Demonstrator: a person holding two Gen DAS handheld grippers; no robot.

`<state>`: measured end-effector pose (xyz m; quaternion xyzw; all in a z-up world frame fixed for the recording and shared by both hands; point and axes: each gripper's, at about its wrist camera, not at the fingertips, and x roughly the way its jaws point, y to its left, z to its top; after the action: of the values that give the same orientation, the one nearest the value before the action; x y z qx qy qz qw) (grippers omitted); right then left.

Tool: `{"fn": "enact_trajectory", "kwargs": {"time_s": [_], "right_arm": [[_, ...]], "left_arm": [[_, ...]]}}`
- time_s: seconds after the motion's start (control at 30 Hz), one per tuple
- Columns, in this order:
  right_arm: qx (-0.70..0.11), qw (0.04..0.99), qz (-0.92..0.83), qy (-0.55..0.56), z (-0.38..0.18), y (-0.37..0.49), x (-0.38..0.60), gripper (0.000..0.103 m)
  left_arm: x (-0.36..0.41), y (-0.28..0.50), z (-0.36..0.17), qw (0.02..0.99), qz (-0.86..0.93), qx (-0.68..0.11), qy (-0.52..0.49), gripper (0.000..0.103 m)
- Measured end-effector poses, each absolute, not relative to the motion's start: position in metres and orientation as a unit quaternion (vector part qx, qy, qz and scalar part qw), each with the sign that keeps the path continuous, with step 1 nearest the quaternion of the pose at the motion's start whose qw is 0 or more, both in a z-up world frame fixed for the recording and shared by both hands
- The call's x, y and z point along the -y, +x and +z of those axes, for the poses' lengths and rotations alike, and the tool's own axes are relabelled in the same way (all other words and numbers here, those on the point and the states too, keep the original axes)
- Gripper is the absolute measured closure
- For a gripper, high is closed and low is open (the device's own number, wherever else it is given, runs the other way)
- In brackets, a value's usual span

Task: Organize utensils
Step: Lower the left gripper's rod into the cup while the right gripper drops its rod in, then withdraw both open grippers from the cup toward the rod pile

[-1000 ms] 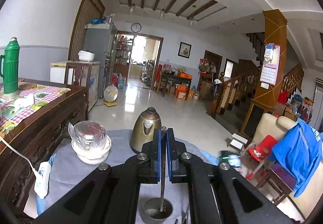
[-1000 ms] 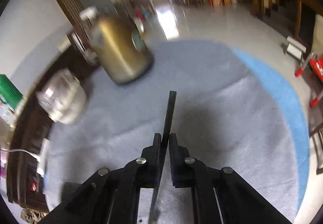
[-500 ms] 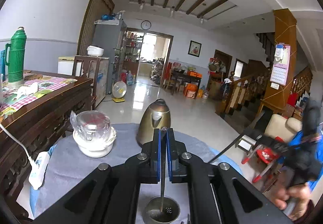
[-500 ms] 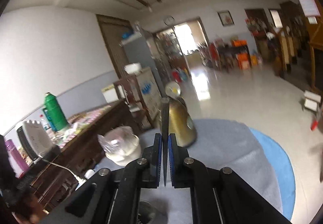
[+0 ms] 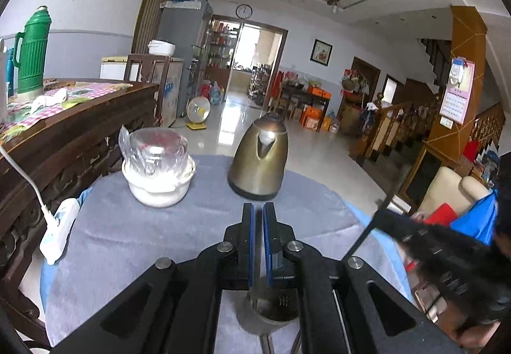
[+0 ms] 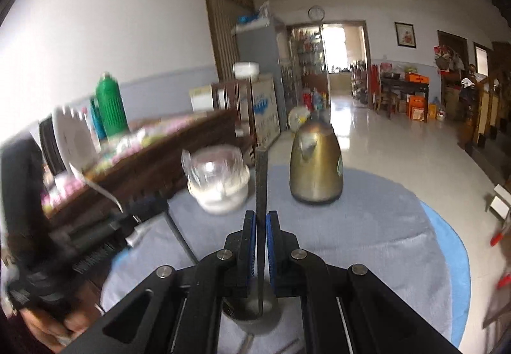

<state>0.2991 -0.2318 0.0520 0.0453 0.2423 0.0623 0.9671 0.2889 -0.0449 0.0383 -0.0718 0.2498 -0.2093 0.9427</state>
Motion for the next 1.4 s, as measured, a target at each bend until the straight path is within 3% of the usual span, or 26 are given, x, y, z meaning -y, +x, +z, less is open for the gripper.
{"fn": "enact_trajectory", "kwargs": {"time_s": [0.13,0.17,0.2,0.27,0.3,0.43,0.6,0.8,0.93,1.4], "right_arm": [[-0.289,0.953,0.076,0.052,0.031,0.302,0.235,0.094],[-0.296,0.95,0.08,0.059,0.029,0.298,0.238,0.094],[-0.304,0.946,0.092,0.07,0.027,0.297,0.241,0.093],[-0.31,0.94,0.114,0.089,0.024,0.29,0.247,0.093],[-0.306,0.939,0.12,0.099,0.022,0.282,0.254,0.093],[-0.29,0.936,0.132,0.149,0.009,0.254,0.28,0.084],[-0.305,0.918,0.109,0.229,-0.03,0.223,0.314,0.051],[-0.33,0.891,0.077,0.302,-0.09,0.197,0.343,0.051],[-0.351,0.877,0.068,0.319,-0.118,0.194,0.348,0.058],[-0.379,0.876,0.072,0.288,-0.149,0.196,0.324,0.059]], "left_arm": [[0.035,0.281,0.031,0.939,-0.206,-0.267,-0.061,0.096],[0.032,0.278,0.03,0.939,-0.203,-0.27,-0.057,0.087],[0.028,0.275,0.029,0.94,-0.199,-0.271,-0.053,0.07],[0.019,0.265,0.028,0.944,-0.19,-0.264,-0.055,0.052],[0.014,0.26,0.027,0.946,-0.186,-0.258,-0.057,0.051],[0.002,0.242,0.007,0.943,-0.181,-0.276,-0.052,0.051],[0.002,0.226,-0.036,0.922,-0.183,-0.336,-0.051,0.051],[0.012,0.212,-0.085,0.895,-0.187,-0.4,-0.062,0.051],[0.019,0.203,-0.105,0.882,-0.19,-0.426,-0.065,0.051],[0.036,0.194,-0.102,0.901,-0.141,-0.408,0.029,0.051]]}}
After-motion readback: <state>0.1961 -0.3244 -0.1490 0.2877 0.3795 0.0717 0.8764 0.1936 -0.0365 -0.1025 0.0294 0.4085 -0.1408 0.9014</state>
